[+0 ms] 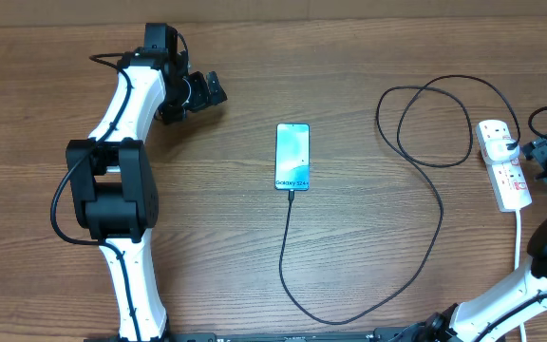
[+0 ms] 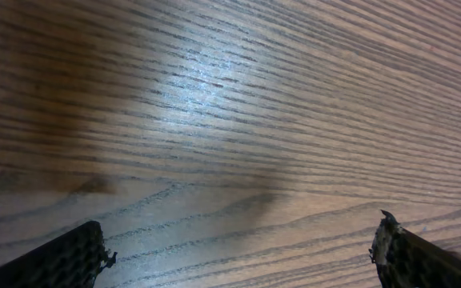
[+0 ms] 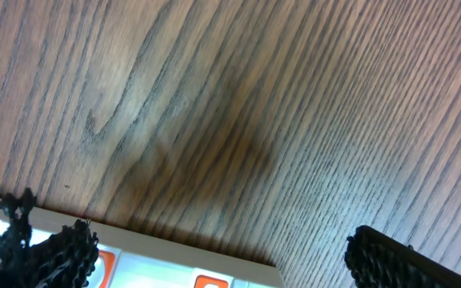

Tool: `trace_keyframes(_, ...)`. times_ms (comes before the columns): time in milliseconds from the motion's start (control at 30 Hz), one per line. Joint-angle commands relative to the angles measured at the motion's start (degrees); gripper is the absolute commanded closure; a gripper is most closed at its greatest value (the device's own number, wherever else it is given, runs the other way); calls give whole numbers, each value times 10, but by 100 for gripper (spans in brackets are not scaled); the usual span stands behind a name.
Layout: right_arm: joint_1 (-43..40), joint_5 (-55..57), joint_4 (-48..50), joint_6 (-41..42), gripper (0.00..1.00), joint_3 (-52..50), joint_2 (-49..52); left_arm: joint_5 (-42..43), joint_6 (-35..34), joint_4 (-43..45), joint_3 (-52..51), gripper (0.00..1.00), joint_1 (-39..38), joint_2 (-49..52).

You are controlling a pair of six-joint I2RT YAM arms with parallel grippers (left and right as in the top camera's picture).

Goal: Plug charger to phone and switch on socket

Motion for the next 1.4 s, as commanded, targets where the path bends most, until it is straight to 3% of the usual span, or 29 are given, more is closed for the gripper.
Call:
trace_keyframes(0, -4, 0, 5, -3, 0, -2, 0, -6, 2, -1, 2, 0, -4, -14)
trace_keyframes(567, -4, 30, 23, -3, 0, -2, 0, -6, 2, -1, 2, 1, -4, -14)
trace_keyframes(700, -4, -5, 18, -5, 0, -2, 0, -6, 2, -1, 2, 0, -4, -14)
trace_keyframes(867, -4, -76, 13, -67, 0, -2, 0, -6, 2, -1, 2, 0, -4, -14)
trace_keyframes(1367, -4, -60, -6, -61, 0, -3, 0, -6, 2, -1, 2, 0, -4, -14)
